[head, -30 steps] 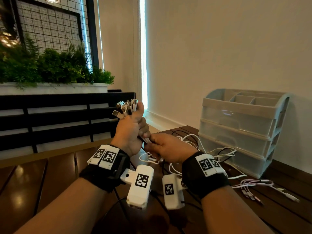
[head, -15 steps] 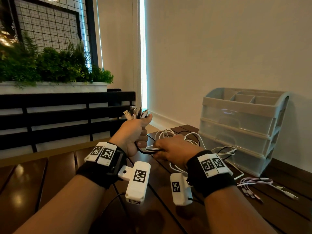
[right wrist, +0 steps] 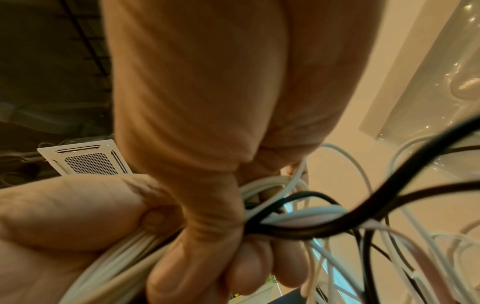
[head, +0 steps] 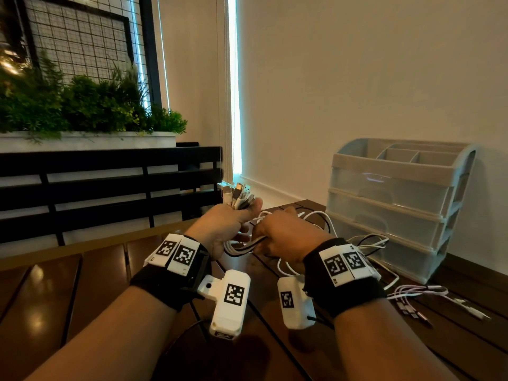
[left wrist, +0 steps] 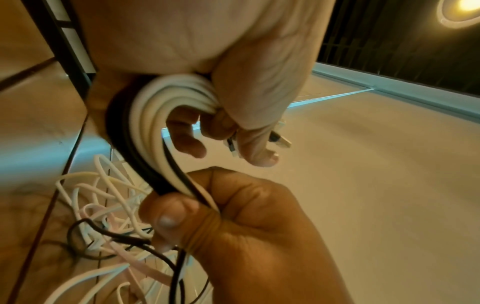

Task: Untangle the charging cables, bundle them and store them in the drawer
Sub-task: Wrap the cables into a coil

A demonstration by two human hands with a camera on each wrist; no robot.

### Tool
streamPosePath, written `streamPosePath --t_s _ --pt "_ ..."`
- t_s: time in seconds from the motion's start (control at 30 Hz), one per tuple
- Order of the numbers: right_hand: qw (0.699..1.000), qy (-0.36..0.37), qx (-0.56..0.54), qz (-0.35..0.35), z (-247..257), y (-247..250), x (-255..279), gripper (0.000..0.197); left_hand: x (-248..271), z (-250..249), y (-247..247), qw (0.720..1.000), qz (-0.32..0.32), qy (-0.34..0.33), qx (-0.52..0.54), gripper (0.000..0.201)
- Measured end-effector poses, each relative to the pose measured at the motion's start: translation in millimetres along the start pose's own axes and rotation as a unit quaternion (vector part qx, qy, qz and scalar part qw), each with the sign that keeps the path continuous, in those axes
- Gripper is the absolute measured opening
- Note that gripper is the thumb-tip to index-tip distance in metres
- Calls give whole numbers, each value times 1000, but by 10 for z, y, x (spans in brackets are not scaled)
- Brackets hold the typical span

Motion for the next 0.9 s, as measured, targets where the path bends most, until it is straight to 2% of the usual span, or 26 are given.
streamPosePath --t_s 0.17,0.2,0.3,0.37,0.47,0.57,0.67,0.8,0.9 --pt "1000 -6 -19 11 -3 3 15 24 146 58 -126 998 54 30 19 35" --pt "1000 -6 -21 12 -12 -9 13 21 163 64 -134 998 58 35 15 40" --pt "999 -9 -34 12 -23 -25 -1 11 179 141 -162 995 82 60 -5 72" --pt "999 -9 -34 15 -33 -38 -7 15 210 179 -188 992 104 66 -19 75" --pt "998 -27 -51 12 -84 -84 -20 10 250 186 -219 989 135 58 -22 78" --pt "993 -57 -104 -10 -144 -49 -32 16 299 134 -282 985 172 16 -15 57" --pt "996 -6 -88 2 -39 -29 -27 18 348 134 -309 981 194 21 -7 29" --pt "990 8 -141 -6 1 6 -12 23 325 134 -267 977 207 39 -15 27" --pt "990 15 -141 0 24 -7 -7 32 284 79 -174 981 188 25 -41 28"
Point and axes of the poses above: each hand's wrist, its own x-axis away from the middle knuckle, its own y-axis out of the back of the hand, z = x × y, the point moved 10 cm from there along -x, towards the middle knuckle, and after that the axes turned 13 degrees about -z, right-handed, at the moved point
